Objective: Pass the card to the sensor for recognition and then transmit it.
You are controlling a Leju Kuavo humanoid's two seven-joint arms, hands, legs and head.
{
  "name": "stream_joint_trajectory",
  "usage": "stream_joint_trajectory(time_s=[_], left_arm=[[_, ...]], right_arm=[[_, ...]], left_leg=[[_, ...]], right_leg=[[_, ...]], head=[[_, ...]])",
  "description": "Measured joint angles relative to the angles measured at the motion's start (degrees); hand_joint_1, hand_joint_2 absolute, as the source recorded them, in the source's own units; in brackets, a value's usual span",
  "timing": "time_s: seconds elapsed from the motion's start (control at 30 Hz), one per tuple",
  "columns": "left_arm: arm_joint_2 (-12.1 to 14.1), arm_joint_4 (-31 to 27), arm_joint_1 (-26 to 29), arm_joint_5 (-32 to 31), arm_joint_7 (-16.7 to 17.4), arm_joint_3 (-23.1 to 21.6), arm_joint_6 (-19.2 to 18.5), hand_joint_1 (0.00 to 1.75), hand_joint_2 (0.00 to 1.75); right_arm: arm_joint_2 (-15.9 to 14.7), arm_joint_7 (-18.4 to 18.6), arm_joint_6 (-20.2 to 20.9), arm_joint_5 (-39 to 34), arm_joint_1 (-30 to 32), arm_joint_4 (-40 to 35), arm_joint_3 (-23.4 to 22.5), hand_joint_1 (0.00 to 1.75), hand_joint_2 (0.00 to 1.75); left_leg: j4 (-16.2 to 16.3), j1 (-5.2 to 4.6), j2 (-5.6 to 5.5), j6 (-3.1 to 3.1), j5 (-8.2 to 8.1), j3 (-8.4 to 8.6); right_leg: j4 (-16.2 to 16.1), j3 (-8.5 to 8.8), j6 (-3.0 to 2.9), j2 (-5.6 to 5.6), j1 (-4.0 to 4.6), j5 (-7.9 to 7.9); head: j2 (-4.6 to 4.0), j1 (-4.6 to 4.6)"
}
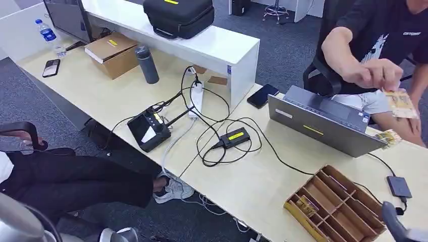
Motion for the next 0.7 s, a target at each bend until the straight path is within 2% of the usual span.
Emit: stream_joint_trajectory(time_s=[0.13, 0.27, 0.37, 0.53, 0.57, 0.6, 0.7], left_arm=[[0.1, 0.0, -0.5, 0.0, 0.2, -1.8, -0.6, 0.0, 1.75], [0.1, 0.0, -1.1, 0.0, 0.2, -4.1, -1.6, 0.0, 1.75], [0.1, 0.0, -1.5, 0.0, 0.3, -5.3, -1.9, 0.0, 1.75], [0.1, 0.0, -1.7, 0.0, 0.3, -6.2, -2.0, 0.0, 1.75], [0.2, 0.0, -1.7, 0.0, 0.3, -6.4, -2.0, 0.0, 1.75], [0.1, 0.0, -1.7, 0.0, 0.3, -6.6, -2.0, 0.0, 1.75], [0.1, 0.0, -1.8, 0.0, 0.4, -7.2, -1.9, 0.0, 1.75]], right_arm=[[0.0, 5.9, -1.4, 8.7, -12.6, 12.4, 6.3, 0.0, 1.75], [0.5, 12.9, -5.0, 20.5, -24.0, 24.9, 10.6, 0.0, 1.75], [0.9, 14.3, -6.0, 24.0, -29.6, 31.7, 12.6, 0.0, 1.75], [1.3, 14.2, -6.7, 24.3, -33.2, 37.9, 14.2, 0.0, 1.75], [1.4, 14.5, -6.9, 25.0, -33.5, 38.5, 14.3, 0.96, 1.75], [1.5, 15.4, -7.6, 26.2, -33.9, 39.3, 14.5, 1.75, 1.75], [2.1, 16.6, -11.0, 29.1, -35.2, 41.3, 14.9, 1.75, 1.75]], left_leg=[[0.0, 0.02, -0.12, -0.05, 0.11, -0.06], [0.0, 0.02, -0.13, -0.04, 0.14, -0.07], [0.0, 0.02, -0.17, -0.05, 0.14, -0.07], [0.0, 0.02, -0.16, -0.05, 0.12, -0.11], [0.0, 0.02, -0.16, -0.05, 0.12, -0.13], [0.0, 0.02, -0.16, -0.05, 0.12, -0.16], [0.0, 0.02, -0.14, -0.05, 0.12, -0.17]], right_leg=[[0.0, -0.02, -0.05, -0.05, 0.0, 0.07], [0.1, -0.04, -0.04, -0.06, 0.0, 0.13], [0.0, -0.04, -0.05, -0.1, 0.0, 0.12], [0.0, -0.08, -0.05, -0.11, 0.0, 0.12], [0.0, -0.1, -0.05, -0.11, 0.0, 0.12], [0.0, -0.13, -0.05, -0.11, 0.0, 0.12], [0.0, -0.16, -0.05, -0.1, 0.0, 0.12]], head=[[0.0, 0.0], [0.0, 0.02], [0.0, 0.02], [0.0, 0.02], [0.0, 0.02], [0.0, 0.02], [0.0, 0.02]])
